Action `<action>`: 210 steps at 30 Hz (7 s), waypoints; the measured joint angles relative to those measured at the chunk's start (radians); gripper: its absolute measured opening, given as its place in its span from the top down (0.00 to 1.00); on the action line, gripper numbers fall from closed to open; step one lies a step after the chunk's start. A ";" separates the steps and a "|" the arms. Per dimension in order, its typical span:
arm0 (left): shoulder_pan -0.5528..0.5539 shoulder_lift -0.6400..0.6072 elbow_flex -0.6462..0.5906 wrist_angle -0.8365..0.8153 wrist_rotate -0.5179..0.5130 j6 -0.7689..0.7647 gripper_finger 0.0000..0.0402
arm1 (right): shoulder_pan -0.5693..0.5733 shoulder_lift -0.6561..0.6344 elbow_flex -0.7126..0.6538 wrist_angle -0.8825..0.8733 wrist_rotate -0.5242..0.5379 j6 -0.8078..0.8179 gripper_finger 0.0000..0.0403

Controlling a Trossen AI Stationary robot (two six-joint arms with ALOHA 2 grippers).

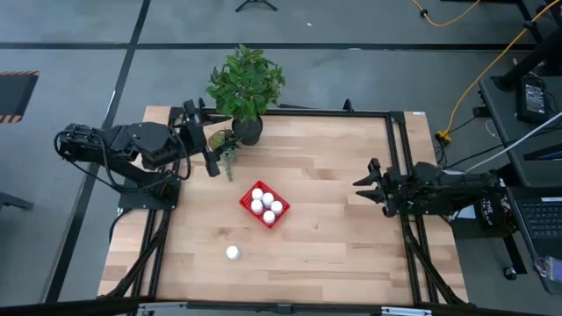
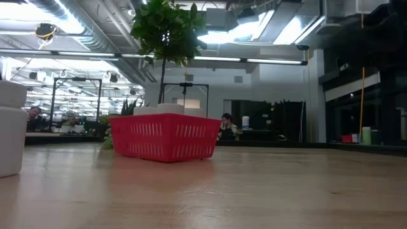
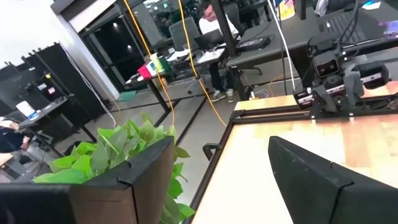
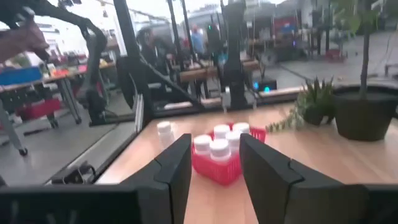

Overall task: Pick and place pill bottles into a basket
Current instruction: Put the white pill bottle into the bin

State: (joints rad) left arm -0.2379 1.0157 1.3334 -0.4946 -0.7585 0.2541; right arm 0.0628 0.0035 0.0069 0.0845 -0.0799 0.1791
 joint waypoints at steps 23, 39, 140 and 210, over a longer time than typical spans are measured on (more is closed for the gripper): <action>-0.001 -0.003 0.000 -0.176 0.231 -0.035 0.36 | -0.001 0.007 0.000 -0.027 0.060 -0.105 0.66; -0.048 0.158 0.000 -0.489 0.739 -0.204 0.36 | -0.001 0.007 0.000 -0.060 0.060 -0.134 0.66; 0.022 0.635 0.191 -0.800 0.570 -0.326 0.57 | -0.001 0.007 0.000 -0.060 0.060 -0.135 0.66; 0.191 0.593 -0.196 -0.371 0.790 -0.152 0.57 | -0.001 0.007 0.001 -0.060 0.060 -0.135 0.66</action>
State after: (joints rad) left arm -0.0471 1.6089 1.1372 -0.8652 0.0310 0.1018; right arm 0.0621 0.0109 0.0074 0.0246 -0.0196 0.0444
